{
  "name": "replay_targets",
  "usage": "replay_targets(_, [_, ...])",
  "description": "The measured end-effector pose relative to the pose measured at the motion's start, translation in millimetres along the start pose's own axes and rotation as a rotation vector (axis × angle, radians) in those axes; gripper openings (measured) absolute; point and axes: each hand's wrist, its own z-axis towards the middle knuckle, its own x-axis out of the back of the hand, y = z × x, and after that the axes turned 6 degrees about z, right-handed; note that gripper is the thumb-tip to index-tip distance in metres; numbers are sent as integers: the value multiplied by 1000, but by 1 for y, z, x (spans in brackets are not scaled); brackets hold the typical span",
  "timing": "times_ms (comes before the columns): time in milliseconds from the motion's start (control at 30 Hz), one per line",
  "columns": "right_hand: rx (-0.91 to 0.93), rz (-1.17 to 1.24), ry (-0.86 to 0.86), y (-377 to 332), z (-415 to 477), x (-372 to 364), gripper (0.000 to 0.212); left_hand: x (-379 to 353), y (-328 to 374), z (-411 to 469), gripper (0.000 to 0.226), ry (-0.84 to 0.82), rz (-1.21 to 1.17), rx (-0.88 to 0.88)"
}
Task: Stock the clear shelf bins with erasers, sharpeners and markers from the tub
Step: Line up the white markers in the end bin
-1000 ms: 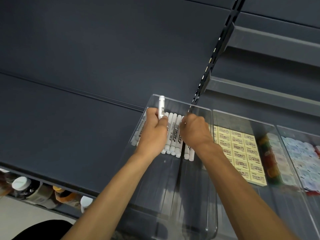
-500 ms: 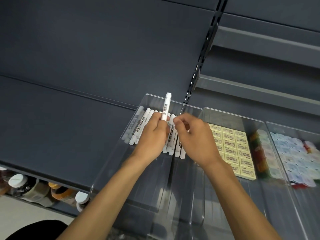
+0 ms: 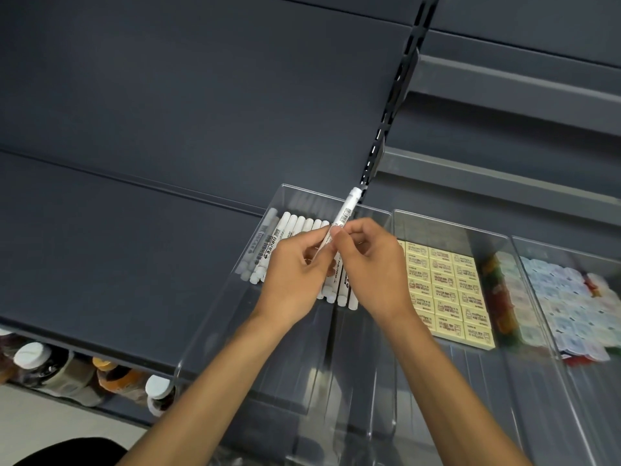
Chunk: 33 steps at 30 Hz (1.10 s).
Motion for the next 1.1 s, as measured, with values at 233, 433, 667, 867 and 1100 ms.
replay_targets(233, [1,-18,-1,2,13,-3,11,2,-6,0,38,-81,92,54])
replay_targets(433, [261,-285,48,0,9,8,39,3,-14,-1,30,-56,208,19])
replay_targets(667, [423,-439,-227,-3,5,10,29,5,0,3,33,121,66,-3])
replay_targets(867, [546,-456,-145,-11,17,18,10,11,8,7,36,22,-408,3])
replay_targets(1100, [375,-414,-62,-3,29,24,24,6,-5,3,36,-47,244,-49])
